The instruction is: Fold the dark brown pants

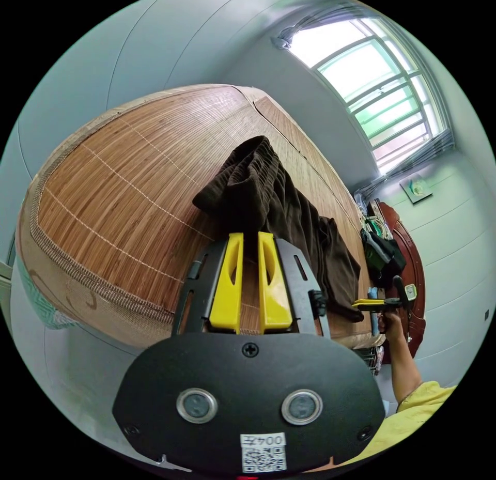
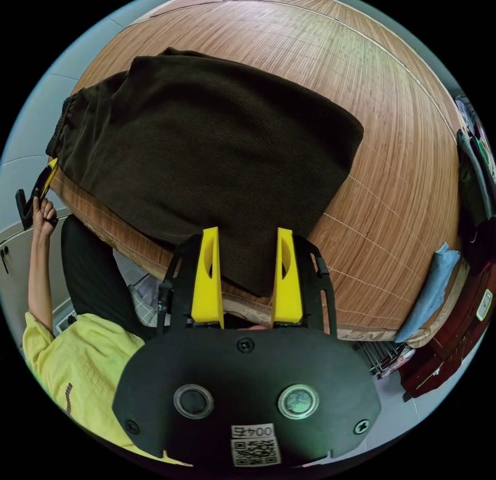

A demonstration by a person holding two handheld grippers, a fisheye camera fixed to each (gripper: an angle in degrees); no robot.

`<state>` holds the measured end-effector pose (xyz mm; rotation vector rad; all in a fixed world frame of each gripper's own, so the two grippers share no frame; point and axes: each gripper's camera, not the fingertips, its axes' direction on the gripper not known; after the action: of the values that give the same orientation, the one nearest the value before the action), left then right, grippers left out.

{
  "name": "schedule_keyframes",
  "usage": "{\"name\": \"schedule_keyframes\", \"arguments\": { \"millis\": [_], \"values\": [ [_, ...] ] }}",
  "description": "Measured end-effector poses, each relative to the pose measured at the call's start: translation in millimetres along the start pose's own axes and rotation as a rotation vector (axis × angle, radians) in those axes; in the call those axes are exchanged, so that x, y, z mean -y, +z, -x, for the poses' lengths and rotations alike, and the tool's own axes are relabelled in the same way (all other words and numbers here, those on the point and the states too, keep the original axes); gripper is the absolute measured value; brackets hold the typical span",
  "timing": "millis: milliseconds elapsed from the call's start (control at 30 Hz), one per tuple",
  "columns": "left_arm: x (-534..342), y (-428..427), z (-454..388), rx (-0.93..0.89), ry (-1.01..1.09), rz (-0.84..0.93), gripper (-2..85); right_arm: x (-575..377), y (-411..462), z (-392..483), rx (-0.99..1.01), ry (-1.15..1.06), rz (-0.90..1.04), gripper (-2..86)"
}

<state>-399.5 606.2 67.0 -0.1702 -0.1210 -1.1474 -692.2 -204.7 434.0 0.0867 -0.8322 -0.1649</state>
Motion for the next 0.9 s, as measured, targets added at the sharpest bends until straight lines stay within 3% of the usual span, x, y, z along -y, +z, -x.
{"name": "schedule_keyframes", "arguments": {
  "millis": [267,433,567,700,900],
  "values": [
    [-0.6,5.0,-0.3,-0.015,-0.040,-0.016,2.3,-53.2,2.0,-6.7,0.023,-0.022,-0.204,15.1],
    [0.3,6.1,-2.6,-0.024,-0.052,-0.022,2.4,-72.6,-9.6,-26.2,0.119,0.023,-0.210,11.8],
    [2.6,6.2,-8.5,-0.015,-0.045,-0.017,2.3,-95.0,-47.9,-18.4,0.005,-0.087,-0.455,11.6],
    [5.2,8.5,-15.8,0.006,-0.049,-0.022,2.1,-69.7,-45.9,-20.7,-0.133,-0.130,-0.438,12.5],
    [33.0,20.1,-35.3,0.064,-0.007,-0.002,2.0,-36.1,-21.3,-53.5,-0.083,-0.180,-0.353,13.4]
  ]
}}
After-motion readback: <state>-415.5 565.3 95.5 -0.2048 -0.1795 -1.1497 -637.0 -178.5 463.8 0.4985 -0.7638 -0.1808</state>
